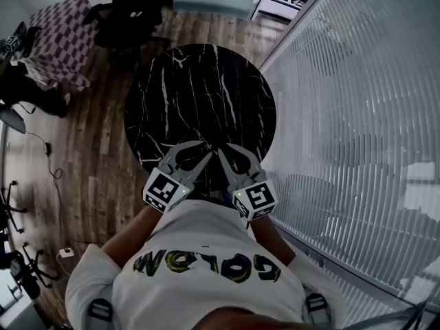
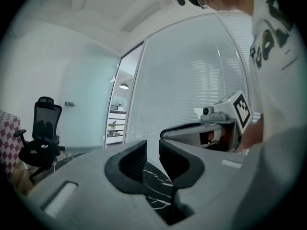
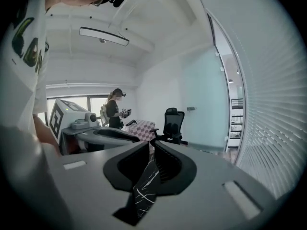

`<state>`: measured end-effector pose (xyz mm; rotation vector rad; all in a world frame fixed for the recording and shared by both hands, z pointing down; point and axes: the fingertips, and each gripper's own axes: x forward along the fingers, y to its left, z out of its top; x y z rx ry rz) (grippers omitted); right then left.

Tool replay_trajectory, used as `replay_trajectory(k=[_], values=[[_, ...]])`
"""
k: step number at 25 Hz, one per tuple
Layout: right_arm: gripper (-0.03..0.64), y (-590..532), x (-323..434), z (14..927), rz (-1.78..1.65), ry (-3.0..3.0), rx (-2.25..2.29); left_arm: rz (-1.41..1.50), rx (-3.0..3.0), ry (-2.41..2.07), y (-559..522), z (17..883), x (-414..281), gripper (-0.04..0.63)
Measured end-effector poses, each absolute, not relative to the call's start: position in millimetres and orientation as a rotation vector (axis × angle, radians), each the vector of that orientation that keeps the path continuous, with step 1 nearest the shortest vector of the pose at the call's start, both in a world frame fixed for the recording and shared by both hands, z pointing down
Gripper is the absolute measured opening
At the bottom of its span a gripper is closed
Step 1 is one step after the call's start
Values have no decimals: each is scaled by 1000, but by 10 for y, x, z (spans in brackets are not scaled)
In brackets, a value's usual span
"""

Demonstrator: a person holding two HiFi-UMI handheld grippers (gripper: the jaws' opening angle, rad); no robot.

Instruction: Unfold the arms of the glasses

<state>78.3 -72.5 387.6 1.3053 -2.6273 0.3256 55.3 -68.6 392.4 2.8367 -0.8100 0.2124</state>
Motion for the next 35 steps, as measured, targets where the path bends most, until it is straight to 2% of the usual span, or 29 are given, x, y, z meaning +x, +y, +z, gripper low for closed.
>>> replay_trajectory(k=[3,12,35], values=[[35,-673,798,3686,298,-2666,1321,134,2863,-810,-626,3676,581,84],[8,-488,716,3213,232,-2770,1327,-32,2875,-795,-518,3276,625,5],[2,-511,734,3085,243,-2816,1372,-58,2812,-850,-558,3262,591,5]])
